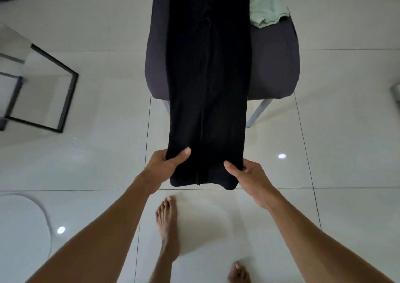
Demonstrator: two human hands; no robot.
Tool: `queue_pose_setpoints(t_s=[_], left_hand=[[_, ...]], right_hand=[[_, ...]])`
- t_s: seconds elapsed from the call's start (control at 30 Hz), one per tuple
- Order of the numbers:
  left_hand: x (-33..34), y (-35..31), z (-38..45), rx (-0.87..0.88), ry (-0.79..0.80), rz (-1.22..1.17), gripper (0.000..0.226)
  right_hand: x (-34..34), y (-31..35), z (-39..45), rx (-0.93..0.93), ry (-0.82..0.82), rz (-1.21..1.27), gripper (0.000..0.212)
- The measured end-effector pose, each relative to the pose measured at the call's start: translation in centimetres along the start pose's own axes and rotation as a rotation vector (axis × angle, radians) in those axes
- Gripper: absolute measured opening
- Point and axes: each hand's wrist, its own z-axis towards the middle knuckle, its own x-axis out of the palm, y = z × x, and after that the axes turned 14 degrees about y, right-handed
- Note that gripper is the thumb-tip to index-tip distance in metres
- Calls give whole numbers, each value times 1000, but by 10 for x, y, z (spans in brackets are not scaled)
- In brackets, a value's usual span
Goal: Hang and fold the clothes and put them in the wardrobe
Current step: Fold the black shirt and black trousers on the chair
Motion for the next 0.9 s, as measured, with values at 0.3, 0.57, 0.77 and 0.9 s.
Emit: queue_pose_setpoints(t_s=[0.3,0.57,0.77,0.9], left_hand=[[20,-28,-75,-93,-50,-37,43],[35,-135,-140,-10,-224,-131,23],[16,-233,-166,95,72,-76,48],[-6,-282,-137,37,-64,426,55]], right_hand=[[4,44,-90,-48,-52,107,29],[-7,148,-146,-135,-31,174,18],[-37,244,-146,-162,244,173,57],[-50,295,-110,-197,78,-317,53]])
